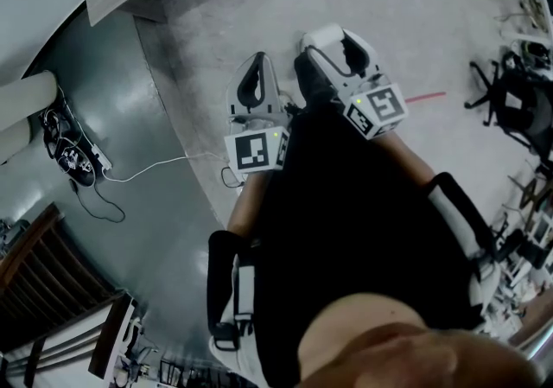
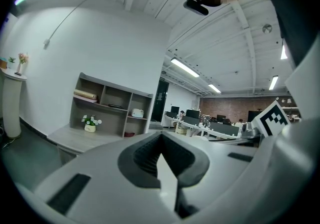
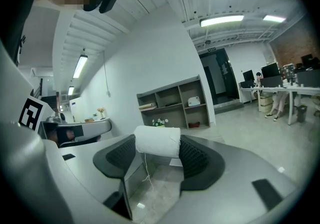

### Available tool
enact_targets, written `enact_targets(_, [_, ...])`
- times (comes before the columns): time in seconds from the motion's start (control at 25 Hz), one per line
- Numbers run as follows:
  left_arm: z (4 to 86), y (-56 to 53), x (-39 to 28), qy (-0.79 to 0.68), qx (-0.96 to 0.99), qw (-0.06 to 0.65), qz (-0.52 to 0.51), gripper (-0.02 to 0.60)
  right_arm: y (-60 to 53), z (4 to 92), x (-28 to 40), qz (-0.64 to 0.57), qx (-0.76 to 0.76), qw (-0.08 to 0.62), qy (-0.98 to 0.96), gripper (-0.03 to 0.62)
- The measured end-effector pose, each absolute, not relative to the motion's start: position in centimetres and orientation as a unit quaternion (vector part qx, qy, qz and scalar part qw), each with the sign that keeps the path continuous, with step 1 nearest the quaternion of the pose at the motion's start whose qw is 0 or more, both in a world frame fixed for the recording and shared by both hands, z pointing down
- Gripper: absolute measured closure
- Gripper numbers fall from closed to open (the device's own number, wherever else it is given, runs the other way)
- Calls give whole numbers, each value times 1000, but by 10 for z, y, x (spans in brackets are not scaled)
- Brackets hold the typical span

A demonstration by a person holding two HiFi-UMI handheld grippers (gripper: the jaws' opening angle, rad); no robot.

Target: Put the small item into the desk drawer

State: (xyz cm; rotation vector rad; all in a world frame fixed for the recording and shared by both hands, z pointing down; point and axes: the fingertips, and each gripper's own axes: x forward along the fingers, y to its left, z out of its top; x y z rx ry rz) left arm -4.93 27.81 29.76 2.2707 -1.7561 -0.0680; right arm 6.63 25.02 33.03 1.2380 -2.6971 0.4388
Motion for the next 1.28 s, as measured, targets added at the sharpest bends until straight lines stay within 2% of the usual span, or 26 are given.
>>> enact_targets(0.92, [316,69,-33,-629,763,148,21,591,43,349,82,158,374,99,-909,324])
enact_targets(1.28, [322,19,-15,-653,742,154,24,591,-8,353,100,154,353,102,-917,324])
